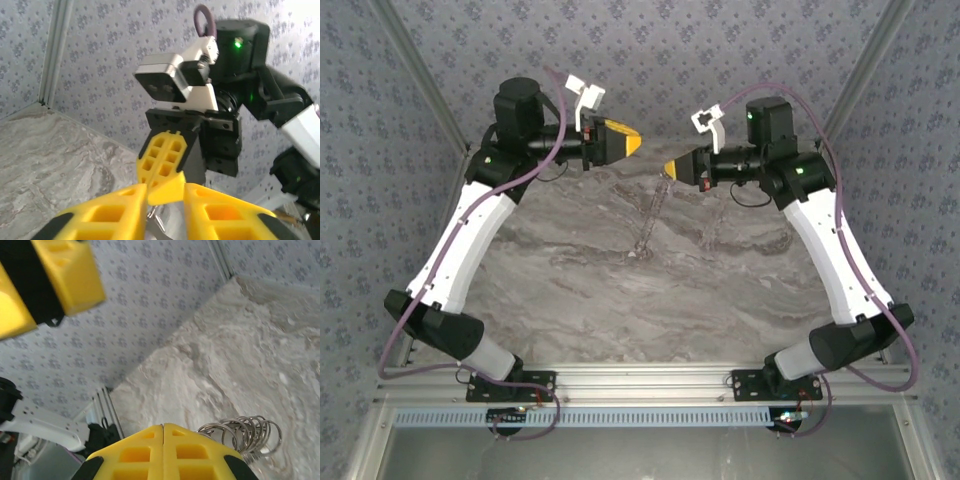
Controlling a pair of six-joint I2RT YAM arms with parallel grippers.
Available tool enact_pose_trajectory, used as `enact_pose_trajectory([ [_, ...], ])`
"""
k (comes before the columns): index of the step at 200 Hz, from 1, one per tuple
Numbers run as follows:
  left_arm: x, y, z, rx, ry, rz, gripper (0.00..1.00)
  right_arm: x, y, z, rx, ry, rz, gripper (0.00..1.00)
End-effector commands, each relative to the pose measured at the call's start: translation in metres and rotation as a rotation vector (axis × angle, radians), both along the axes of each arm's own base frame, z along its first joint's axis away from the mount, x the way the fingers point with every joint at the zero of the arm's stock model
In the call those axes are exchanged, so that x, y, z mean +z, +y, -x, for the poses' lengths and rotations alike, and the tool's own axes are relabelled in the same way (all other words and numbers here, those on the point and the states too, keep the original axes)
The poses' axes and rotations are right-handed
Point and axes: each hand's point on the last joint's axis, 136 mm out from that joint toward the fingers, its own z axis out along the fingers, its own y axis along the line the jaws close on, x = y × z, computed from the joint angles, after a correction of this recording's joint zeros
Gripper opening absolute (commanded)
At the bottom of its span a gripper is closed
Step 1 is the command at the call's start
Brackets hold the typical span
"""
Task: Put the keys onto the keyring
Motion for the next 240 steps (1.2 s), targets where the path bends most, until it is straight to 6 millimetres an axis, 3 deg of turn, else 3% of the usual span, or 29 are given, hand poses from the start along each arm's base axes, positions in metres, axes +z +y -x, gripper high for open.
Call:
enact_pose_trajectory([
  [1,-0.017,-0.004,0.009,-0.08,0.039,-0.039,0.23,-0.008,-0.004,0.009,0.038,-0.023,0.075,0.0],
  [77,-0.042,-0.021,0.019,-0.167,0.109,-0.076,0.3,0.011,0.009,0.017,0.126,0.006,-0.066,0.0],
  [152,-0.045,-0.03,0.025,-0.203,0.124,-0.077,0.3,0.043,0.008,0.013,0.153,-0.006,-0.242,0.0],
  [240,-0.042,-0.038,0.025,-0.201,0.113,-0.069,0.3,0.045,0.01,0.016,0.165,0.002,-0.263,0.0],
])
